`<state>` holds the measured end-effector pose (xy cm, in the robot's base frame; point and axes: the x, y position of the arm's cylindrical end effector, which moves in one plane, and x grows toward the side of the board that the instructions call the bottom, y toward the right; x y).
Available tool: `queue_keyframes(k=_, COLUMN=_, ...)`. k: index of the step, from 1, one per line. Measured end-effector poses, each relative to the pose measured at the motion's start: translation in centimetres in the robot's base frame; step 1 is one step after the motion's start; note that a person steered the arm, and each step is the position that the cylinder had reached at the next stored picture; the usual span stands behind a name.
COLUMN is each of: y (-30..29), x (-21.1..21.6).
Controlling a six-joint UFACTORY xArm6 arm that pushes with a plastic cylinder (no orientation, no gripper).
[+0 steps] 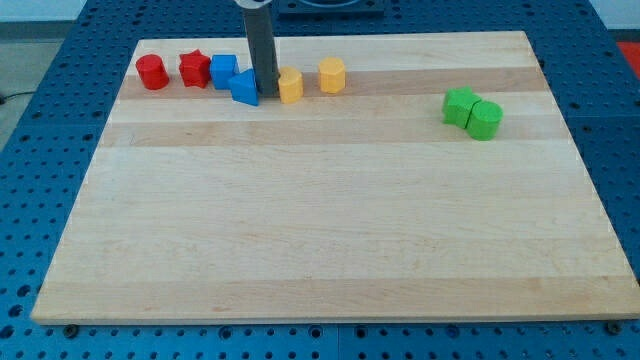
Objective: Push the yellow hexagon to the top right of yellow heart
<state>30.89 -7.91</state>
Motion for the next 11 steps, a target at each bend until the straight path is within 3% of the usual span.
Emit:
queue_keyframes(k=3, y=4.9, x=0.0)
queue_keyframes(k=5, y=9.4, x=-4.5)
queue_keyframes(k=7, y=9.6, x=-8.9)
queue_keyframes(k=9, y=17.5, x=-8.2)
queue_keyframes(k=11, y=12.4, x=-5.5)
